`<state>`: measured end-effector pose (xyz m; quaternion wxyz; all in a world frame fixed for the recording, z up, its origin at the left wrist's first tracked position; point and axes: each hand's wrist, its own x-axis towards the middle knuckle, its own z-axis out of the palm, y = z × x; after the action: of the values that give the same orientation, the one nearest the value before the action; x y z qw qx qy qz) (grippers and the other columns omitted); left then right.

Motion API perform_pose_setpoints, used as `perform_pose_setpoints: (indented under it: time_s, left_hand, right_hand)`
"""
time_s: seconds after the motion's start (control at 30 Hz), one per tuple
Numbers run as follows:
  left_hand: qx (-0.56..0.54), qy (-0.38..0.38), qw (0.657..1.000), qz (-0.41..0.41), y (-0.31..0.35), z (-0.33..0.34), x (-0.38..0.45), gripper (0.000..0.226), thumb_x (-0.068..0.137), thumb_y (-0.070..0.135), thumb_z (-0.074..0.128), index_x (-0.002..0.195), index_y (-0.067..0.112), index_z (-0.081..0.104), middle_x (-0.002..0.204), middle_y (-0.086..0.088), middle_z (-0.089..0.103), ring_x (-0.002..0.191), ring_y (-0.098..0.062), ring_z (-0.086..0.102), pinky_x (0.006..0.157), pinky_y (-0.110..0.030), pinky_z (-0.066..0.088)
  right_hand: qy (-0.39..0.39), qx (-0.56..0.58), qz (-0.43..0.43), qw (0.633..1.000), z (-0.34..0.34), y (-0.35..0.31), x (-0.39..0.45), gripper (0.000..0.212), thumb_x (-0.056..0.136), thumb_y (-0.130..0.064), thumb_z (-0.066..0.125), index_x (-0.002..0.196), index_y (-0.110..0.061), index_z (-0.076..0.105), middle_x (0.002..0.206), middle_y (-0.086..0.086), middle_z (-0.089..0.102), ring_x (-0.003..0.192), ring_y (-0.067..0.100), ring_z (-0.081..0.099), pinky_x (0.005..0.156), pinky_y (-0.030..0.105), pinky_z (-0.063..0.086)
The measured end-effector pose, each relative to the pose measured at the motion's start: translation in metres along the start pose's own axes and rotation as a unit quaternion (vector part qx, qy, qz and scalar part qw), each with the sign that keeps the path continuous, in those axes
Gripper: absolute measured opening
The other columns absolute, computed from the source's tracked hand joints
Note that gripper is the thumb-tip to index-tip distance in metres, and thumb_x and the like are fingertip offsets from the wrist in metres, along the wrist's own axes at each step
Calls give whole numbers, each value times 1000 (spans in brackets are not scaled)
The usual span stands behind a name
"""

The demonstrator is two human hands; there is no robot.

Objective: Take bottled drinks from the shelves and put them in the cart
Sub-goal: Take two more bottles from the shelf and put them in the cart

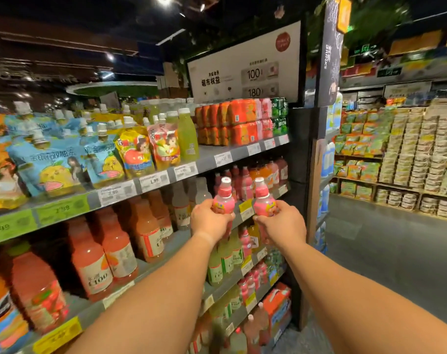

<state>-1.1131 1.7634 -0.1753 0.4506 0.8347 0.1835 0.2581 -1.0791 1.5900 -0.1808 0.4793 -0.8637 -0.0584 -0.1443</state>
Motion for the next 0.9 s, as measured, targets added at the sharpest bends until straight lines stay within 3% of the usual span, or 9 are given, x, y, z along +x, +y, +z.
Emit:
perform_pose_setpoints:
  time_s: [0.13, 0.33, 0.5, 0.67, 0.9]
  left_hand:
    - [-20, 9, 1000, -3, -11, 53, 54, 32, 70, 31, 86, 96, 26, 70, 96, 5, 72, 93, -19, 66, 88, -38, 53]
    - [-27, 68, 996, -53, -13, 127, 144, 30, 66, 29, 87, 81, 35, 61, 86, 13, 69, 87, -15, 65, 74, -28, 47]
    - [9, 132, 982, -134, -19, 170, 196, 25, 70, 36, 82, 85, 28, 64, 85, 7, 71, 83, -19, 67, 79, -37, 55]
    - [57, 180, 963, -191, -33, 184, 226, 39, 69, 47, 82, 96, 23, 66, 93, 3, 72, 89, -21, 67, 83, -35, 54]
    - [121, 198, 941, -245, -43, 205, 244, 44, 65, 58, 78, 87, 21, 69, 87, 1, 73, 84, -23, 69, 78, -34, 57]
  right_hand:
    - [-27, 29, -31, 999, 31, 15, 72, 27, 74, -33, 80, 83, -38, 55, 74, -16, 56, 67, 11, 52, 55, 27, 36]
    - [-95, 44, -101, 989, 85, 42, 199, 17, 69, -17, 68, 81, -25, 60, 76, -5, 63, 69, 17, 58, 55, 28, 39]
    - [-172, 34, -160, 971, 121, 50, 277, 10, 74, -24, 69, 73, -26, 59, 73, -3, 65, 72, 23, 61, 62, 32, 48]
    - [-231, 13, -180, 956, 158, 57, 323, 26, 80, -24, 71, 103, -16, 65, 97, 7, 70, 92, 30, 65, 77, 37, 52]
    - [-271, -6, -143, 952, 187, 75, 348, 32, 78, -33, 74, 101, -13, 63, 102, 11, 69, 96, 33, 64, 74, 35, 48]
